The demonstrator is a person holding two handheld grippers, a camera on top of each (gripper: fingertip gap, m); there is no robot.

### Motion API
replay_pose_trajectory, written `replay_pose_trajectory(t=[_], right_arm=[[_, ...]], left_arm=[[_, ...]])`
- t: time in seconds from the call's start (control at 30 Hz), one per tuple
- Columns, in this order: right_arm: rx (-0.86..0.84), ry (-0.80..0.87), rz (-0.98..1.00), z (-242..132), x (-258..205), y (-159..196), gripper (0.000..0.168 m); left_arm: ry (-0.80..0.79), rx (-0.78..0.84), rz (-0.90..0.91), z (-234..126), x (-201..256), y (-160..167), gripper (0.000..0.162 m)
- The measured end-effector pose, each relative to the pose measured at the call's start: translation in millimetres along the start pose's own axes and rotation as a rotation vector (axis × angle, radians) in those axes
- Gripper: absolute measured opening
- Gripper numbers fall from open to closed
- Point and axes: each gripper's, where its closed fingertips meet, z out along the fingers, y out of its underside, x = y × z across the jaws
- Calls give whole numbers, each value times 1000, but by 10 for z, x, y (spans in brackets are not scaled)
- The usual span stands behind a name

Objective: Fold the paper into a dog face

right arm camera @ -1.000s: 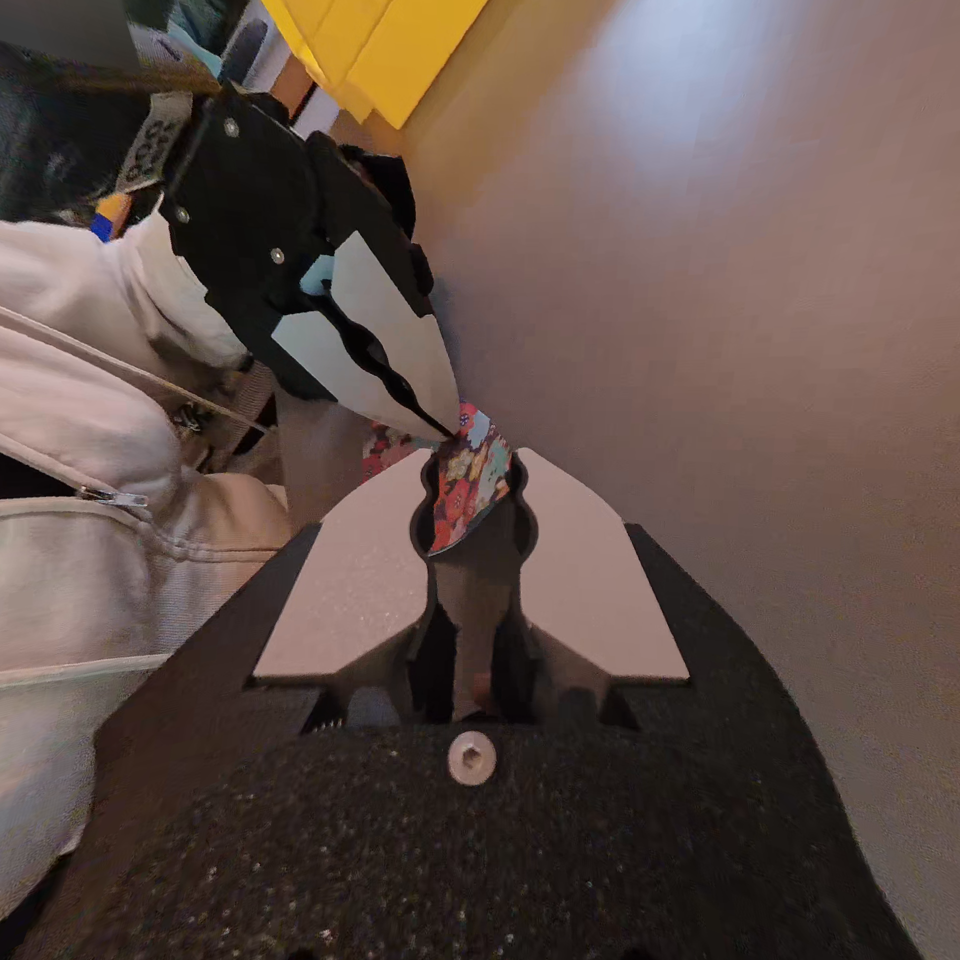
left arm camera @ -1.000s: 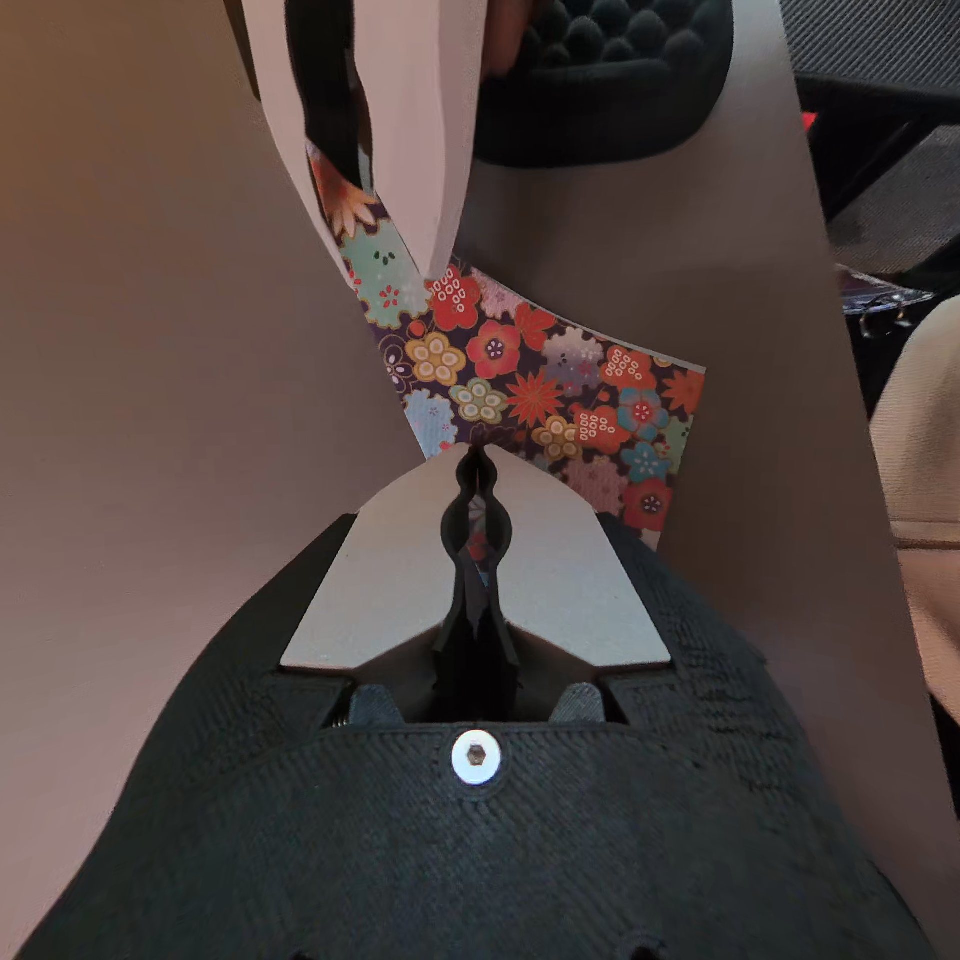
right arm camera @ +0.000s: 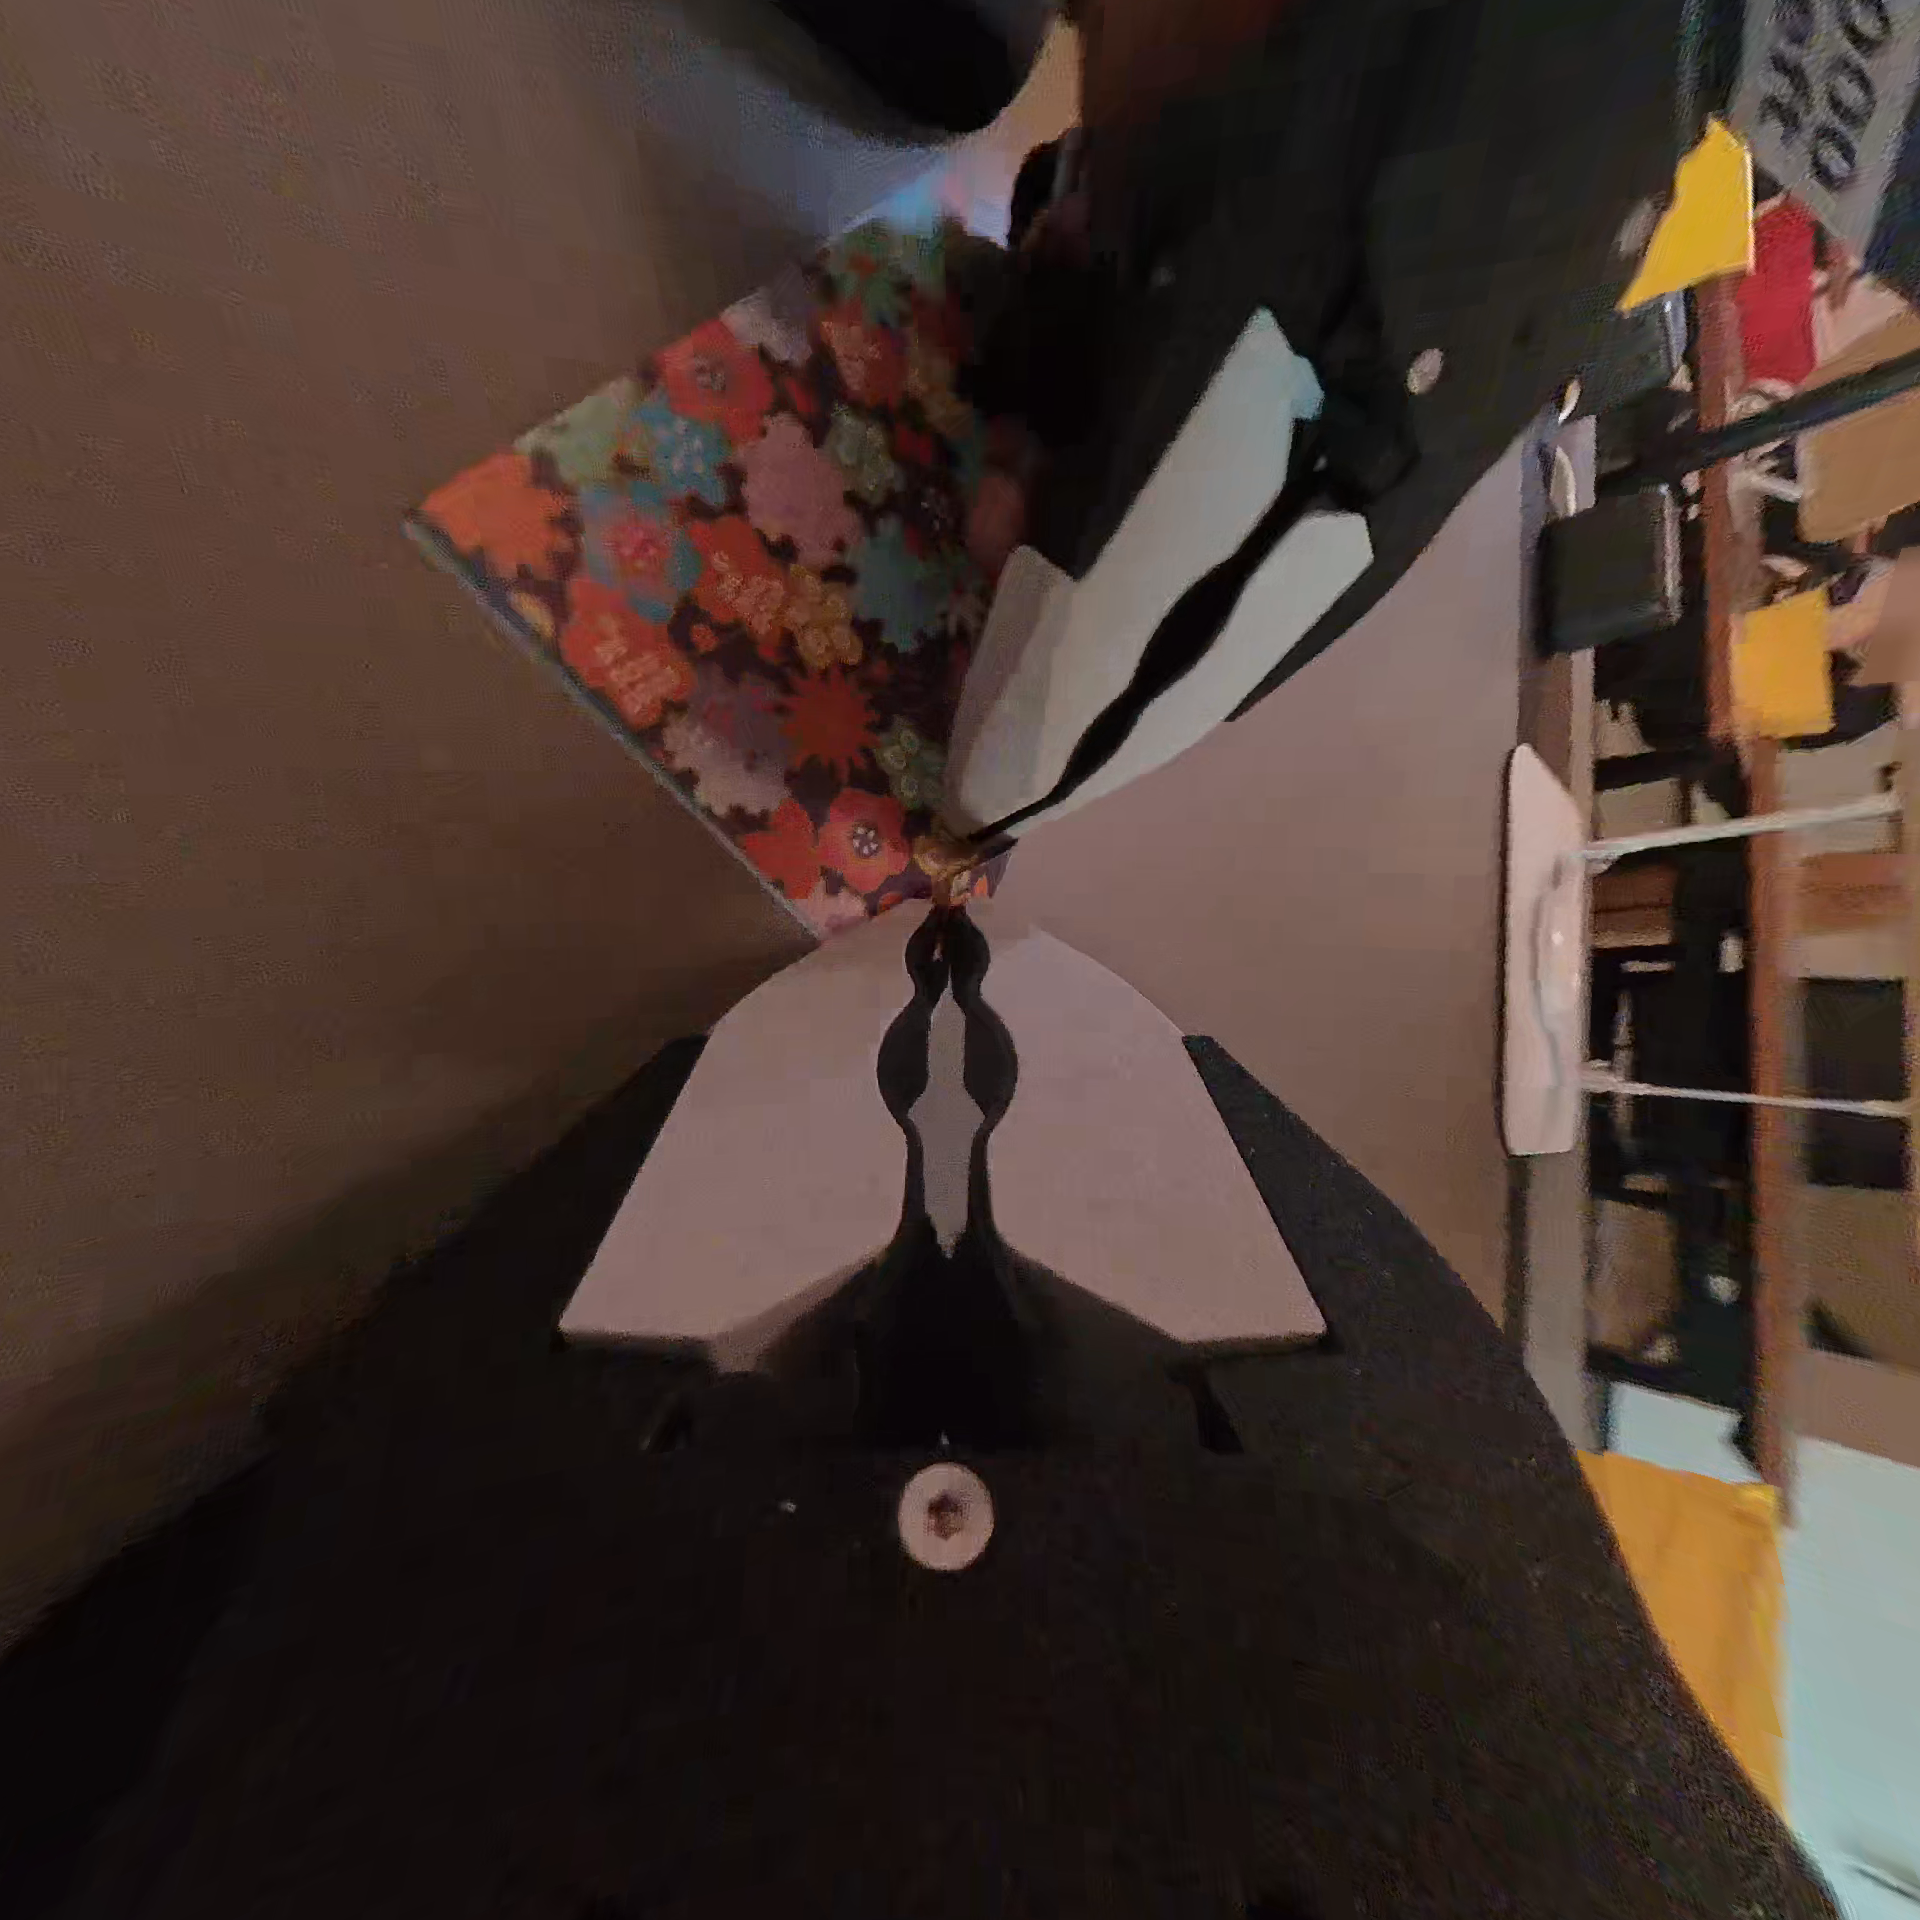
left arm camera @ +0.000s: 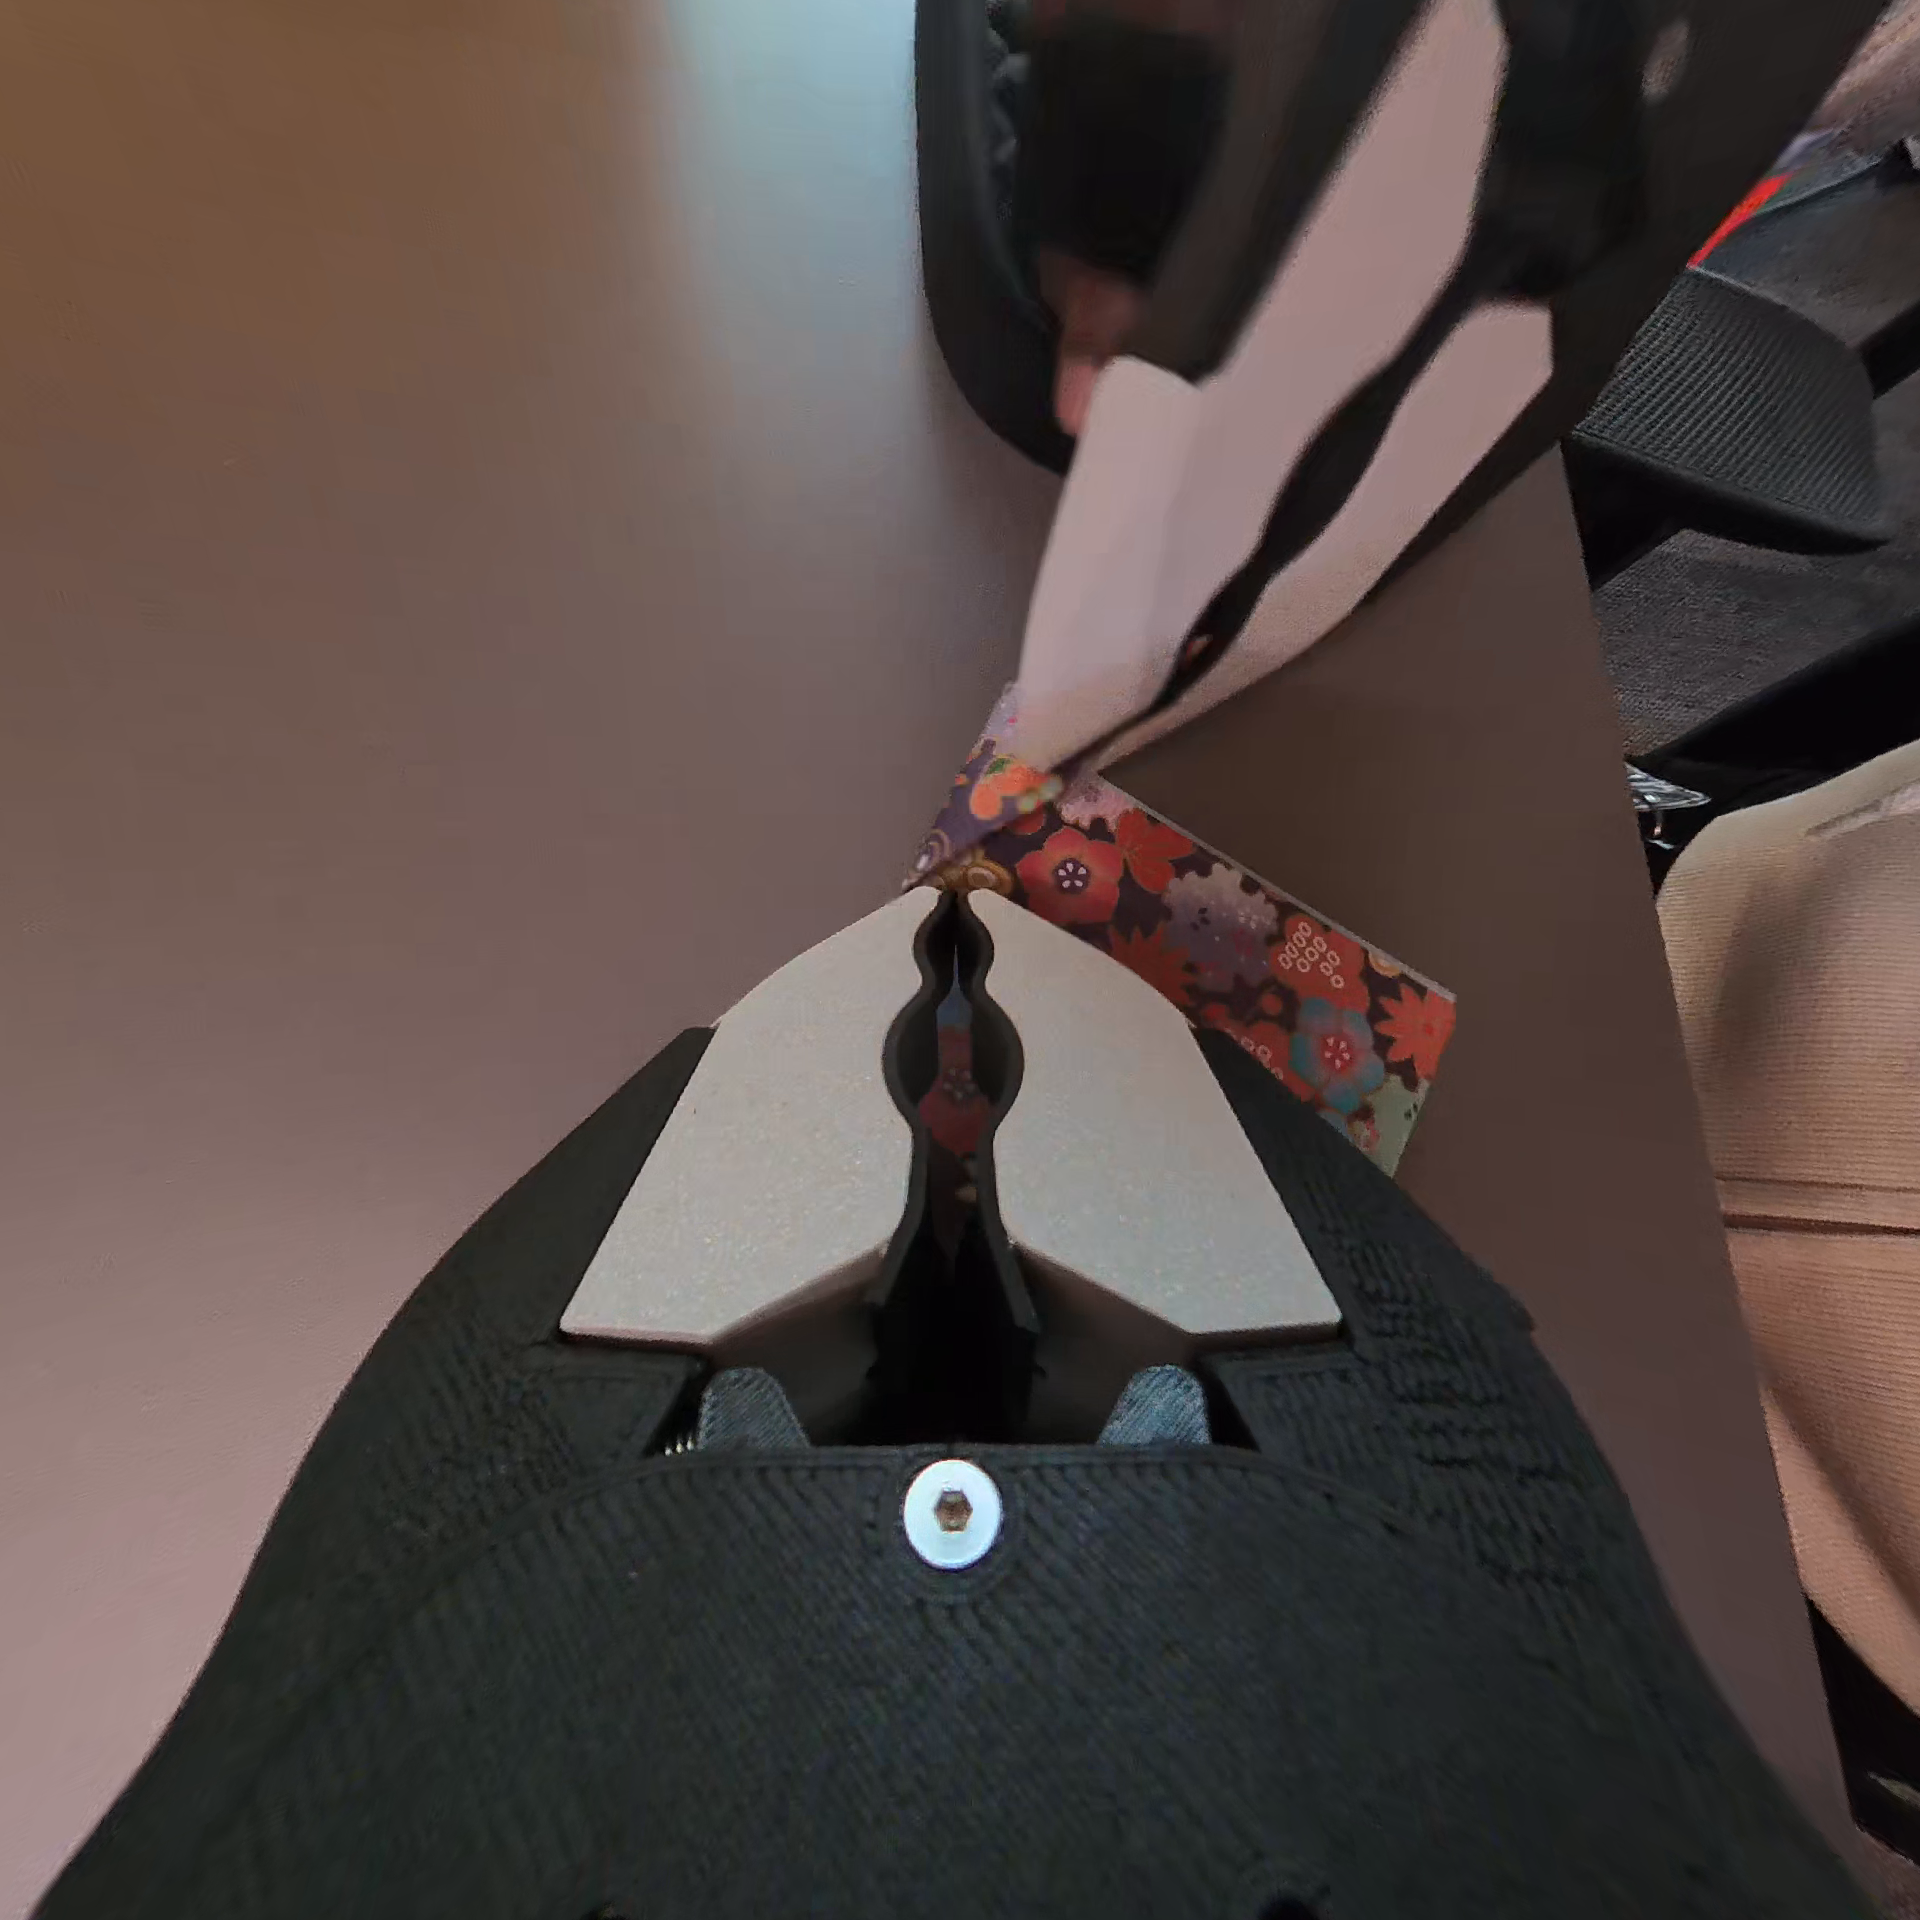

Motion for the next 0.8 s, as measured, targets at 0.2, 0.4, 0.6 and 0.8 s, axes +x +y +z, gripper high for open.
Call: replay_pose_trajectory(t=[0.2,0.4,0.6,0.8], right_arm=[[-28,28,-161,43,-87,-32,1],[-51,2,-68,81,-84,-69,1],[-59,-20,-75,114,-98,-59,2],[-9,-58,-73,92,-116,-52,1]], left_arm=[[-22,8,13,0,-10,-4,0],[-67,23,22,-4,-37,-9,0],[-73,26,25,-6,-38,-10,0],[-65,27,20,-9,-35,-10,0]])
